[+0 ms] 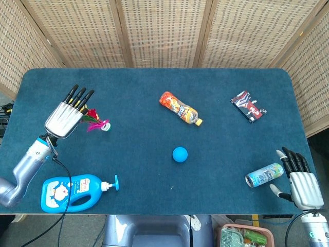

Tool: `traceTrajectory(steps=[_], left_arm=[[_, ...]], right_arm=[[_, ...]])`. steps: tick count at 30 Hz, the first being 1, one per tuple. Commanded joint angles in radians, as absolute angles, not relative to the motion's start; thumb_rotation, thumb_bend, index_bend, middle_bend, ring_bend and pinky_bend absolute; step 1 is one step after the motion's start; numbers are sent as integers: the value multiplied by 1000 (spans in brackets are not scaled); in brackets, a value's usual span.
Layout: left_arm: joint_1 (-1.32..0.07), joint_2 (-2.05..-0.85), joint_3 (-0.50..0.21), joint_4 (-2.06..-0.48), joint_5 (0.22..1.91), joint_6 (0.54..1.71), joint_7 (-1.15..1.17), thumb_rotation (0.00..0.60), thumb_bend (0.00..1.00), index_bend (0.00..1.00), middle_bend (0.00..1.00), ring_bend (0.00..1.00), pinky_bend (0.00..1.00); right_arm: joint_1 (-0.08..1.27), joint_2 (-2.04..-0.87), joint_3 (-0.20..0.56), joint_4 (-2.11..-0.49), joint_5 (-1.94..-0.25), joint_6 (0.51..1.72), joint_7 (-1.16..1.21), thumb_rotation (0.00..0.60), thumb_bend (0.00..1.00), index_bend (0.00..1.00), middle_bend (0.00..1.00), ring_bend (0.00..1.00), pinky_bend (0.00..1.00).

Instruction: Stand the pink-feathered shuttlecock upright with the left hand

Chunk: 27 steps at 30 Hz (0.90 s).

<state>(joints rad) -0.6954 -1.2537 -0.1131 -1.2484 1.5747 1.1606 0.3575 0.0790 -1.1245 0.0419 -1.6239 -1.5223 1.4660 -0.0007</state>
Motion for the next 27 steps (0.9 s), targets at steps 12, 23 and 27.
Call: traceTrajectory(steps=[12, 23, 27], left_arm=[[-731, -1296, -24, -1129, 1744, 1191, 404, 600, 407, 651, 44, 0, 0], [-747, -1322, -5, -1095, 1786, 1201, 417, 600, 372, 650, 44, 0, 0], [-749, -1334, 1, -1084, 1793, 1201, 423, 600, 369, 616, 38, 0, 0]], right_arm=[[78, -1123, 43, -1624, -1522, 1467, 3, 600, 185, 0, 0, 0, 16], [77, -1120, 42, -1624, -1527, 1470, 8, 600, 186, 0, 0, 0, 16], [77, -1119, 42, -1623, -1528, 1471, 10, 600, 185, 0, 0, 0, 16]])
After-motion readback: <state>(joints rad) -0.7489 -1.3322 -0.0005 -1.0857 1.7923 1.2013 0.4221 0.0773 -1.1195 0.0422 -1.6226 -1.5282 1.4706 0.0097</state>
